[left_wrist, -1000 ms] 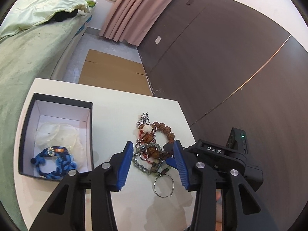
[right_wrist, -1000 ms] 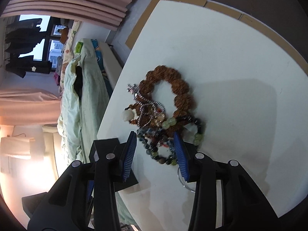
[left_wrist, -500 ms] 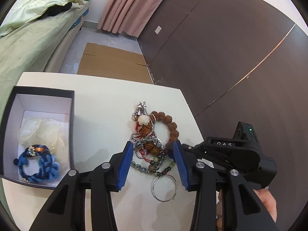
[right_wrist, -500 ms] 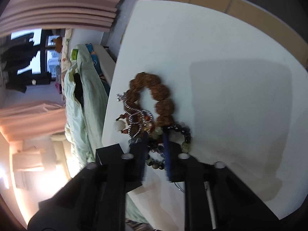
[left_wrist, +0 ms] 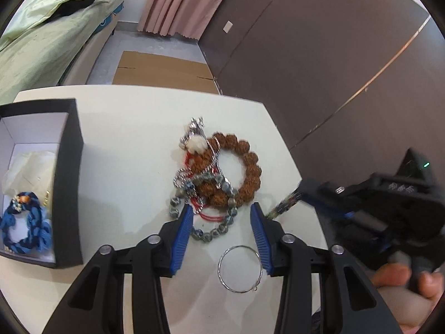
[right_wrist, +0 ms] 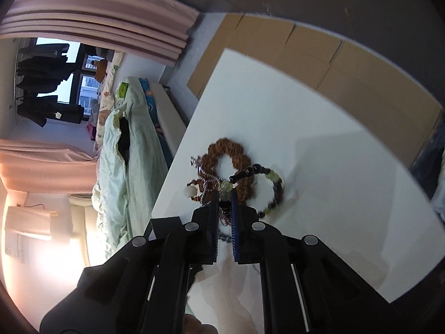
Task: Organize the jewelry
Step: 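Return the right tool to the pile and grasp the green-and-black bead bracelet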
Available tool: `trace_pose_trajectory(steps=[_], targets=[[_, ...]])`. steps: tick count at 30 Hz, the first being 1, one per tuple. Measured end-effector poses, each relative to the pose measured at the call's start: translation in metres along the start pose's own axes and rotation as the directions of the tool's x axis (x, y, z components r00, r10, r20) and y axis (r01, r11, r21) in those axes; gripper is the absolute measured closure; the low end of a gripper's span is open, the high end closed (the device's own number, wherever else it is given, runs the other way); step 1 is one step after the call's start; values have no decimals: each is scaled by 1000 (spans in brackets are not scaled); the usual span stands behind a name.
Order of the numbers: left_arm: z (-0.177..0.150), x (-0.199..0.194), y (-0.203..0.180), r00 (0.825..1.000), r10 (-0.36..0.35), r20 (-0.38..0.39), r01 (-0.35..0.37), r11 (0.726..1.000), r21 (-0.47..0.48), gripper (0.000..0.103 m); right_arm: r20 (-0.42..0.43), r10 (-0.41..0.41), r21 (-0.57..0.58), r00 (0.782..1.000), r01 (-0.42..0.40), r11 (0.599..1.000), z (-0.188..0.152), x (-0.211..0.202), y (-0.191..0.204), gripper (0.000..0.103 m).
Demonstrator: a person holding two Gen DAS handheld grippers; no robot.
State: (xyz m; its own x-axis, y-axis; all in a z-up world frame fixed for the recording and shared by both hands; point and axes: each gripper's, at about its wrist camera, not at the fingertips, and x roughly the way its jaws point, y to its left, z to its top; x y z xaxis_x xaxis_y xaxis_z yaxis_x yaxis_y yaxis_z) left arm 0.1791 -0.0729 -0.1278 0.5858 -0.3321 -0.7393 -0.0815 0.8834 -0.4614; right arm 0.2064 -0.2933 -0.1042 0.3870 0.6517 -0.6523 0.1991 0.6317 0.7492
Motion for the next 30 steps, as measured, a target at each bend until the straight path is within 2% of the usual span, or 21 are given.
trace_pose_trajectory(steps=[10,14,16,18,21,26,30], targets=[[-14,33,-18,997,79,-23,-77,994,74,73,22,-69,-80,997,70,994,-4,-14,5,94],[-15,37,-27,989,146,-11,-144,983,115,77,17,-73,-105,997,75,992,-6,-14,9,94],[-16,39,-30,984,178,-3,-176,975,138,85,9,-69,-115,998,69,991,-9,-12,10,94],[-17,42,-34,979,205,3,-203,965,165,88,3,-69,-121,998,68,990,-9,-12,10,94],[-17,45,-35,981,195,-3,-191,965,179,95,-5,-65,-123,998,64,990,-12,-8,11,94],[-15,35,-28,991,135,-17,-132,982,136,96,-4,-64,-125,998,63,990,-15,-4,13,94],[-11,11,-25,996,91,12,-92,987,129,96,-3,-62,-125,998,61,990,-16,-4,14,94]])
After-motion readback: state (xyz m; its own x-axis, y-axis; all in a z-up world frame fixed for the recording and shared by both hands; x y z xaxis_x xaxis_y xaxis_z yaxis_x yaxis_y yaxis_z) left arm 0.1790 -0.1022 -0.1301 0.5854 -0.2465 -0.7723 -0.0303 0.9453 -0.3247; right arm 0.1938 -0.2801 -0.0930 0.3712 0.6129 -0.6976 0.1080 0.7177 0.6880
